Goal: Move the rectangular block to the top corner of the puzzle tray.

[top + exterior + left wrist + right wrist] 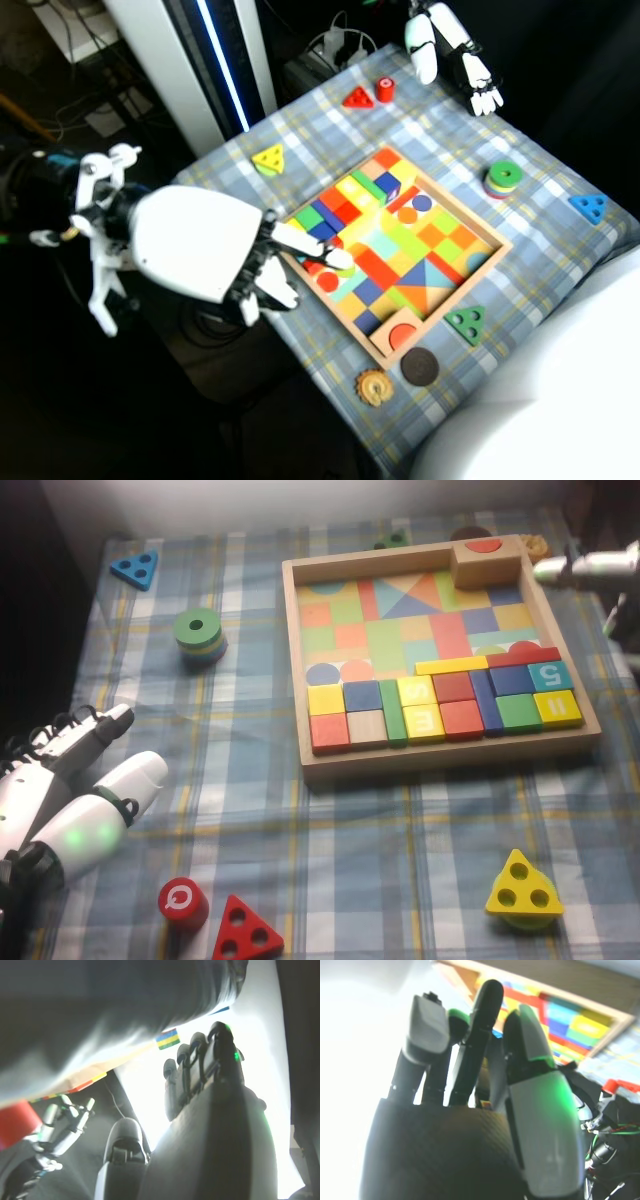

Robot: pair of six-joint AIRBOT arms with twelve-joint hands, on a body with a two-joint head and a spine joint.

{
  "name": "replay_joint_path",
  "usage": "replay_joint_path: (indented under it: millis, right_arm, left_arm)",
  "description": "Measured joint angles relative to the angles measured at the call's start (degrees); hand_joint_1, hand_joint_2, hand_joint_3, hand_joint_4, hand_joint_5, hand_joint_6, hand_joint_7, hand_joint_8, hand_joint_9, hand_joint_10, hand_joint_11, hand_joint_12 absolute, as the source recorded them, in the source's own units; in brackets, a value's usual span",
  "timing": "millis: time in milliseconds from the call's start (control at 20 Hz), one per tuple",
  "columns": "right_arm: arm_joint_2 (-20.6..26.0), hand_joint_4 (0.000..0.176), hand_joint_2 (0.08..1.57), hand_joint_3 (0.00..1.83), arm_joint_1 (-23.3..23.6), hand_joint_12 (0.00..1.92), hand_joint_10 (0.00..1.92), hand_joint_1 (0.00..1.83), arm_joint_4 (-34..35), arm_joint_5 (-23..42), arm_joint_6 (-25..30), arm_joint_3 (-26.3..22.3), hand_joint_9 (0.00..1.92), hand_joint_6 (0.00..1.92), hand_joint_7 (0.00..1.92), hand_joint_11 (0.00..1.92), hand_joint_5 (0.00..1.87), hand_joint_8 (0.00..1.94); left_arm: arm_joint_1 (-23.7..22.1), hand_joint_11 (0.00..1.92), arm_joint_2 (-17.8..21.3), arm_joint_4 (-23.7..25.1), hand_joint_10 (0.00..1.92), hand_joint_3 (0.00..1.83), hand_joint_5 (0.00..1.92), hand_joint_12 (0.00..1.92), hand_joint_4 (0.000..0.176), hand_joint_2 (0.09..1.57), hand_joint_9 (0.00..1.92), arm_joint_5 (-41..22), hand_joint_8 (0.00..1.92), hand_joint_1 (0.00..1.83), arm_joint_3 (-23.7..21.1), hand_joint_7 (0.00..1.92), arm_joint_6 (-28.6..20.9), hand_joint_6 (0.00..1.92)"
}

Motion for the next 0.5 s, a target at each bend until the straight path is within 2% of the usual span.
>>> replay_joint_path:
  millis: [50,100,150,200,250,300,350,400,450,500]
  right_arm:
    - [0.0,0.014,1.32,0.01,-2.8,1.92,1.76,0.58,4.7,2.3,-3.4,-1.5,0.92,0.00,0.79,0.88,0.16,1.42]
    - [0.0,0.000,1.34,0.00,-6.3,1.84,1.47,0.55,10.3,6.0,-7.7,-3.2,0.79,0.00,0.75,0.71,0.15,1.01]
    - [0.1,0.000,1.37,0.00,-9.7,1.71,1.11,0.34,15.7,10.5,-12.0,-5.2,0.53,0.00,0.66,0.39,0.13,0.61]
    - [0.1,0.000,1.39,0.00,-12.1,1.61,0.83,0.24,19.0,13.8,-14.9,-6.7,0.45,0.00,0.64,0.13,0.13,0.35]
    - [0.3,0.000,1.40,0.00,-14.5,1.27,0.50,0.13,22.3,17.1,-18.0,-8.5,0.32,0.00,0.54,0.02,0.09,0.13]
    - [0.3,0.000,1.42,0.00,-17.5,1.38,0.42,0.03,25.4,21.4,-20.3,-10.4,0.30,0.00,0.42,0.00,0.07,0.04]
    - [0.3,0.000,1.40,0.00,-19.2,1.35,0.35,0.01,26.8,23.9,-20.7,-11.2,0.25,0.00,0.34,0.00,0.07,0.01]
    - [0.1,0.000,1.39,0.00,-21.2,1.16,0.25,0.00,28.5,26.9,-20.9,-12.2,0.23,0.01,0.33,0.00,0.14,0.00]
    - [-0.5,0.000,1.34,0.00,-23.1,0.87,0.14,0.00,31.4,30.3,-21.0,-13.2,0.18,0.01,0.24,0.00,0.17,0.02]
    - [-1.1,0.000,1.31,0.00,-24.5,0.72,0.08,0.00,33.1,32.9,-21.0,-13.8,0.15,0.00,0.20,0.00,0.17,0.01]
  left_arm:
    - [0.0,0.00,0.0,-0.4,0.00,0.00,0.31,0.00,0.036,1.26,0.12,-0.3,0.00,0.00,0.0,0.25,0.0,0.00]
    - [0.1,0.00,0.0,-0.7,0.00,0.00,0.31,0.00,0.036,1.26,0.12,-0.5,0.00,0.00,0.0,0.25,0.0,0.00]
    - [0.1,0.00,0.0,-0.6,0.00,0.00,0.31,0.00,0.024,1.26,0.12,-0.8,0.00,0.00,0.0,0.26,0.0,0.00]
    - [0.2,0.00,0.0,-0.7,0.01,0.00,0.31,0.00,0.027,1.26,0.13,-0.9,0.00,0.00,0.0,0.26,0.0,0.00]
    - [0.2,0.00,0.1,-0.6,0.00,0.00,0.31,0.00,0.031,1.26,0.12,-1.1,0.00,0.00,-0.1,0.25,0.0,0.00]
    - [0.2,0.01,0.3,-0.7,0.01,0.00,0.31,0.00,0.031,1.26,0.13,-1.3,0.00,0.00,-0.1,0.25,0.0,0.00]
    - [0.2,0.00,0.3,-0.7,0.01,0.00,0.32,0.00,0.020,1.26,0.13,-1.5,0.00,0.00,-0.1,0.26,0.0,0.01]
    - [0.2,0.00,0.3,-0.7,0.00,0.00,0.32,0.00,0.016,1.26,0.13,-1.7,0.00,0.00,-0.1,0.26,0.0,0.00]
    - [0.2,0.00,0.3,-0.9,0.00,0.00,0.31,0.00,0.023,1.26,0.13,-1.7,0.00,0.00,-0.1,0.26,0.0,0.00]
    - [0.2,0.00,0.3,-0.9,0.00,0.00,0.31,0.00,0.035,1.25,0.13,-1.9,0.00,0.00,-0.1,0.26,0.0,0.00]
